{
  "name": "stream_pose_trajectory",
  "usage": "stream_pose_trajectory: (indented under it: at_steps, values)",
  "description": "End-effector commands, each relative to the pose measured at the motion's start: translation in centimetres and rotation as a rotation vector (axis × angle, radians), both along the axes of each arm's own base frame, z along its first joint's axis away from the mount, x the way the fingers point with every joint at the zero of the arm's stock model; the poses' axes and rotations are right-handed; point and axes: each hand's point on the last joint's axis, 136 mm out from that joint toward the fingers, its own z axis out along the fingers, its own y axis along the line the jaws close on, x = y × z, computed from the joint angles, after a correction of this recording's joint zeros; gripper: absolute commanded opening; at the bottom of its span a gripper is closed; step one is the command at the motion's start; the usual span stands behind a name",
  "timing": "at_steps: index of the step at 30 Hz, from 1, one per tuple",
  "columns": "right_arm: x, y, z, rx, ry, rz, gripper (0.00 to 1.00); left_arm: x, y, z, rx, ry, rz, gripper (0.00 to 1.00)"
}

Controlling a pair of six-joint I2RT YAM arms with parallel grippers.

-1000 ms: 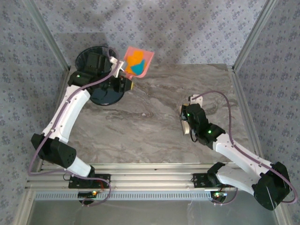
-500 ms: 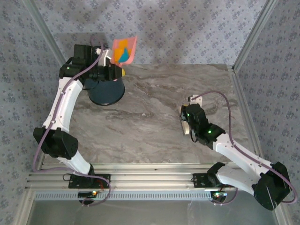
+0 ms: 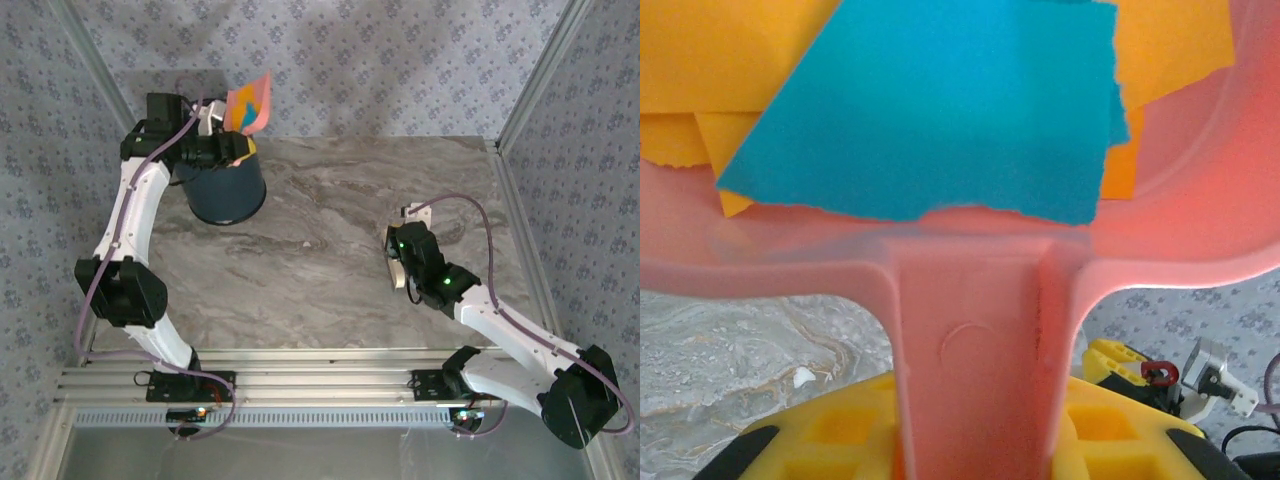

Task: Sweep away the paper scraps from the table

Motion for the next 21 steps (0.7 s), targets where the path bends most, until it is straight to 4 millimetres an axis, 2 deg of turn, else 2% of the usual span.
stream_pose_trajectory:
  at_steps: [1,21]
  values:
    - [0.1,-0.3,2.3,0.024,-0.049,-0.017,0.0,0.5,0.1,2.1,-0.066,-0.033,-0.012,0.0]
    - [-0.1,-0.4,2.0,0.018,-0.04,-0.02,0.0,4.1,2.9,1.8,-0.3,0.131,0.131,0.0]
